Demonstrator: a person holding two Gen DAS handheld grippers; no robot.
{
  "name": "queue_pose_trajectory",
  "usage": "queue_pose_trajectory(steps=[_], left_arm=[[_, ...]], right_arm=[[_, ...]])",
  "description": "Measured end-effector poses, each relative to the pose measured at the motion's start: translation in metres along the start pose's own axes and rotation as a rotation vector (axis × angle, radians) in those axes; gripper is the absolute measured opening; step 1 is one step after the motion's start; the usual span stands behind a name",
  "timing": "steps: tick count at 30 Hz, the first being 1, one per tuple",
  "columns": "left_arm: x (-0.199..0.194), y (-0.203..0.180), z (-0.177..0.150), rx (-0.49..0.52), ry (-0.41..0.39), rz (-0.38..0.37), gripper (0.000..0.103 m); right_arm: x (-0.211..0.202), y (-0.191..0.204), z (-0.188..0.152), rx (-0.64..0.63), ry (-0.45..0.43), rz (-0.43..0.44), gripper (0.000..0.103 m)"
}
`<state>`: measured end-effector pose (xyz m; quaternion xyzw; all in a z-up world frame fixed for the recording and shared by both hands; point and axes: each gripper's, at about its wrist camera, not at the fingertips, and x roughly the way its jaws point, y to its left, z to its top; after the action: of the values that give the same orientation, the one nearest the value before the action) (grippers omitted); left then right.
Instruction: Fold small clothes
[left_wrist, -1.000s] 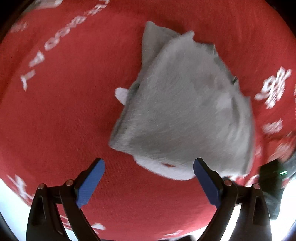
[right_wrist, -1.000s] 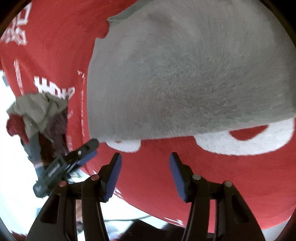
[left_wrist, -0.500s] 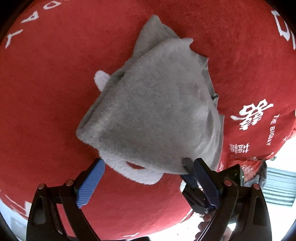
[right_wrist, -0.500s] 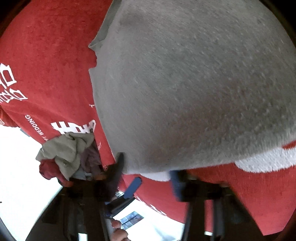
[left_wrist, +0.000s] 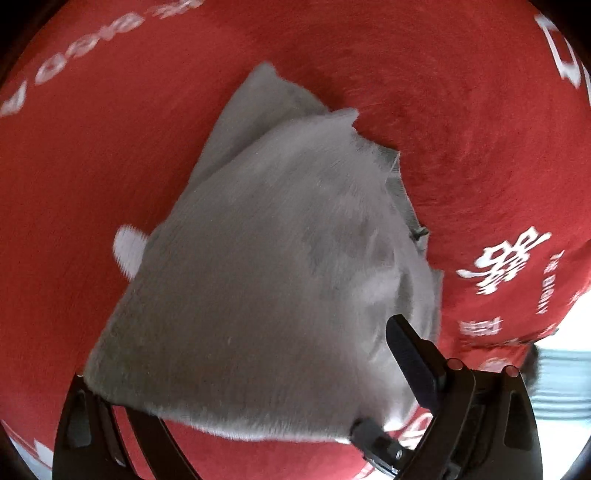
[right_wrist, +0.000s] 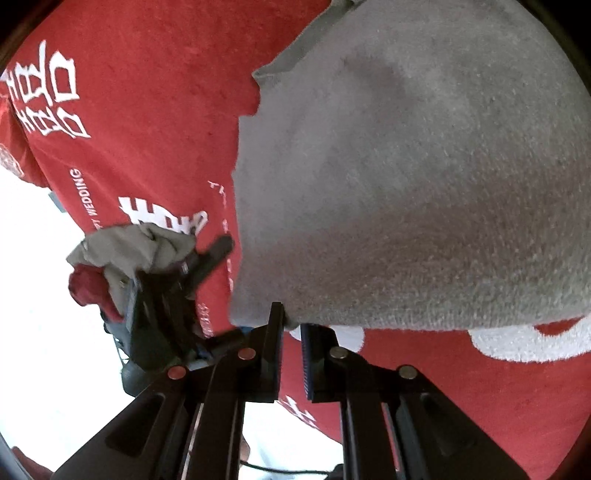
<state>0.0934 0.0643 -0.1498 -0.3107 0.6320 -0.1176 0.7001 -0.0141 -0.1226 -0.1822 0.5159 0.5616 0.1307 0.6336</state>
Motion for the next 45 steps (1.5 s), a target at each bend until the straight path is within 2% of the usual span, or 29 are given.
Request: queue_pose_trajectory(steps=[5, 8, 10, 12, 13, 14, 15, 17, 18, 20, 22, 23, 25, 26, 27, 28, 30, 32, 36, 38, 40, 45], left_arm=[[0.012, -0.009, 0.007, 0.104, -0.023, 0.131, 0.096], [0.013, -0.005, 0.011, 0.108, -0.044, 0.152, 0.096], [0.013, -0.01, 0.012, 0.142, -0.062, 0.213, 0.079], [0.014, -0.013, 0.012, 0.189, -0.067, 0.309, 0.049], [0.012, -0.015, 0.011, 0.219, -0.078, 0.33, 0.045], [0.009, -0.017, 0.01, 0.241, -0.09, 0.343, 0.031], [0.006, -0.022, 0.008, 0.288, -0.107, 0.374, 0.024], [0.002, -0.035, 0.0, 0.387, -0.143, 0.426, 0.02], [0.001, -0.043, -0.006, 0.45, -0.163, 0.459, 0.019], [0.003, -0.064, -0.026, 0.645, -0.228, 0.552, 0.016], [0.007, -0.077, -0.041, 0.79, -0.263, 0.604, 0.016], [0.008, -0.079, -0.046, 0.831, -0.271, 0.614, 0.016], [0.01, -0.082, -0.047, 0.857, -0.276, 0.619, 0.016], [0.009, -0.082, -0.048, 0.86, -0.278, 0.618, 0.016], [0.009, -0.08, -0.049, 0.863, -0.279, 0.617, 0.016], [0.009, -0.083, -0.05, 0.869, -0.281, 0.618, 0.016], [0.014, -0.087, -0.055, 0.898, -0.289, 0.626, 0.016], [0.017, -0.089, -0.061, 0.948, -0.297, 0.634, 0.016], [0.018, -0.09, -0.07, 1.011, -0.299, 0.63, 0.016], [0.018, -0.088, -0.069, 1.011, -0.291, 0.612, 0.016], [0.016, -0.087, -0.068, 0.998, -0.286, 0.596, 0.016], [0.014, -0.083, -0.065, 0.994, -0.285, 0.577, 0.016]], right_arm=[[0.01, -0.002, -0.002, -0.015, 0.029, -0.034, 0.01], [0.016, -0.002, -0.004, -0.033, 0.061, -0.056, 0.01], [0.017, -0.003, -0.005, -0.042, 0.085, -0.061, 0.01], [0.017, -0.003, -0.006, -0.054, 0.107, -0.073, 0.01], [0.017, -0.002, -0.006, -0.063, 0.117, -0.083, 0.01], [0.015, -0.002, -0.006, -0.072, 0.126, -0.094, 0.011], [0.012, -0.002, -0.006, -0.081, 0.134, -0.108, 0.013], [0.003, 0.0, -0.004, -0.098, 0.143, -0.156, 0.014], [-0.003, 0.001, -0.002, -0.109, 0.141, -0.185, 0.014], [-0.016, 0.007, 0.005, -0.14, 0.122, -0.244, 0.014], [-0.032, 0.018, 0.016, -0.181, 0.091, -0.295, 0.014], [-0.037, 0.024, 0.023, -0.196, 0.076, -0.315, 0.016], [-0.046, 0.039, 0.045, -0.226, 0.057, -0.336, 0.035], [-0.047, 0.048, 0.055, -0.242, 0.052, -0.344, 0.057], [-0.045, 0.059, 0.068, -0.267, 0.049, -0.349, 0.068], [-0.04, 0.073, 0.08, -0.302, 0.056, -0.348, 0.068], [-0.024, 0.096, 0.102, -0.356, 0.115, -0.342, 0.068], [0.004, 0.119, 0.122, -0.388, 0.212, -0.326, 0.07], [0.072, 0.161, 0.141, -0.484, 0.396, -0.364, 0.075], [0.099, 0.173, 0.14, -0.532, 0.461, -0.401, 0.079], [0.131, 0.182, 0.137, -0.569, 0.545, -0.457, 0.079], [0.192, 0.195, 0.121, -0.697, 0.682, -0.579, 0.079]])
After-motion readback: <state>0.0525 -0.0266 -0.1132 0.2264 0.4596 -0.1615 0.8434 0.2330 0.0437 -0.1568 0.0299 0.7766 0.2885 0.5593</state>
